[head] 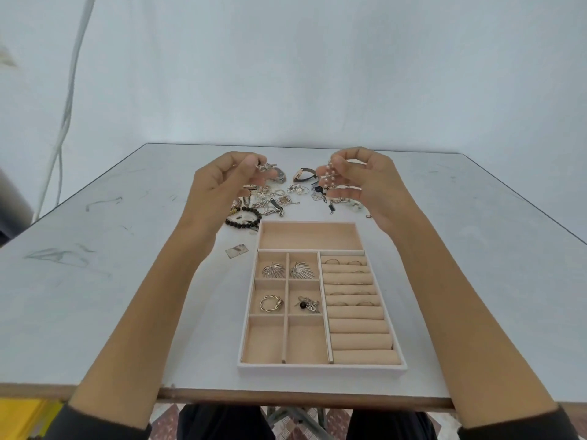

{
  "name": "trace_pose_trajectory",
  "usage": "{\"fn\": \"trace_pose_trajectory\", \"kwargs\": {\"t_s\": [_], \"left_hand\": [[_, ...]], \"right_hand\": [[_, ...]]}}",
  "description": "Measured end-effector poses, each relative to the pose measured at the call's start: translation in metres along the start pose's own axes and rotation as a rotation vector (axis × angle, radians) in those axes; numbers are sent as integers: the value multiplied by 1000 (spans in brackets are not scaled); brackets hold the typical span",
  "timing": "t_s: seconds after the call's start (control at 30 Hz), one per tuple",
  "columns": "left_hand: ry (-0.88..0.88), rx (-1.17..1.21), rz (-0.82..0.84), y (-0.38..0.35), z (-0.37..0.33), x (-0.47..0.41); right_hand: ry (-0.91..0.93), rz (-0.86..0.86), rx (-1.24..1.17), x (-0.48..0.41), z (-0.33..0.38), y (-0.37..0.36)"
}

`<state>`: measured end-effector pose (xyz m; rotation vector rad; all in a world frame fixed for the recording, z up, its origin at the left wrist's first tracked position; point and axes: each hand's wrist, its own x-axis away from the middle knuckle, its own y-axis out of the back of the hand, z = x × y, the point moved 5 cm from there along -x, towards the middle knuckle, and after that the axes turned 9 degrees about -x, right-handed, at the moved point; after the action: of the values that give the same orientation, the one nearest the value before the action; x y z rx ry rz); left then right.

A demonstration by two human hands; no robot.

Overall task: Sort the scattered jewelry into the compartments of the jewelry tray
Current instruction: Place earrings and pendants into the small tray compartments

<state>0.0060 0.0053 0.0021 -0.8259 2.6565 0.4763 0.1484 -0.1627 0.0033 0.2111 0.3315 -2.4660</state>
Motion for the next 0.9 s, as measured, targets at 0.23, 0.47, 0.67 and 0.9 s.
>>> {"fn": "trace_pose_trajectory", "kwargs": {"t_s": [0.23,0.47,0.67,0.9], "left_hand": [[19,17,28,10,0,36],[-5,13,180,8,-2,69],[5,-83,314,6,6,85],[2,-248,355,6,15,89]], "right_hand": [[5,105,-25,9,10,-17],[-45,241,-11,17,12,-31],[-43,283,-20,20,14,-36],[-47,309,-10,22,14,-41]]}}
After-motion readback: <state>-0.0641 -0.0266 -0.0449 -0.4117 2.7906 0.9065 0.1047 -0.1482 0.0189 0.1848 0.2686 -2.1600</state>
